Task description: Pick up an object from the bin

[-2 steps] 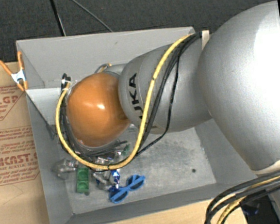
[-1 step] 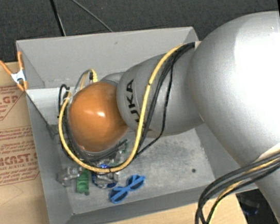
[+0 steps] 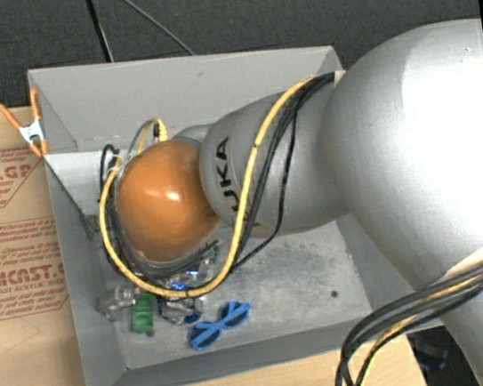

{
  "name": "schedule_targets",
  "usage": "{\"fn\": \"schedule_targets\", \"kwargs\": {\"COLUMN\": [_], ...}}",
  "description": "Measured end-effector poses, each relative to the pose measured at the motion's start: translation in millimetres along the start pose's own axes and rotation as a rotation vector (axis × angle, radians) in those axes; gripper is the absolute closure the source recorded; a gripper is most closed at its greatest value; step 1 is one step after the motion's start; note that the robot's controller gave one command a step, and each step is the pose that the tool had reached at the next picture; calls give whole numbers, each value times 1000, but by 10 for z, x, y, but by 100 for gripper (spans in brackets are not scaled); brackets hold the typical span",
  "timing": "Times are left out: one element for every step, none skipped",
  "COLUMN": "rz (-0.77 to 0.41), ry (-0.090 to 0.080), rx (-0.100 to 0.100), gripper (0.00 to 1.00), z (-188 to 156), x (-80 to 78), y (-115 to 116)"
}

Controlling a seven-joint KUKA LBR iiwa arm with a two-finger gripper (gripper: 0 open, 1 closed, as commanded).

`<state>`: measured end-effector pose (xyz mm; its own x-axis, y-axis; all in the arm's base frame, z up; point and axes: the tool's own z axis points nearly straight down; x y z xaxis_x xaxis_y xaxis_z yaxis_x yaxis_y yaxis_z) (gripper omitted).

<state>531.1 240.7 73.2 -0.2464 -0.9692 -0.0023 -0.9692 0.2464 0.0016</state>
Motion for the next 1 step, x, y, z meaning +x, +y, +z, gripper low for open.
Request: {"fn": "schedule_targets", "kwargs": {"rz": [0], "ry": [-6], "rx": [5], "gripper": [100], "z": [-19], "x": [-16], "y": [-12]}}
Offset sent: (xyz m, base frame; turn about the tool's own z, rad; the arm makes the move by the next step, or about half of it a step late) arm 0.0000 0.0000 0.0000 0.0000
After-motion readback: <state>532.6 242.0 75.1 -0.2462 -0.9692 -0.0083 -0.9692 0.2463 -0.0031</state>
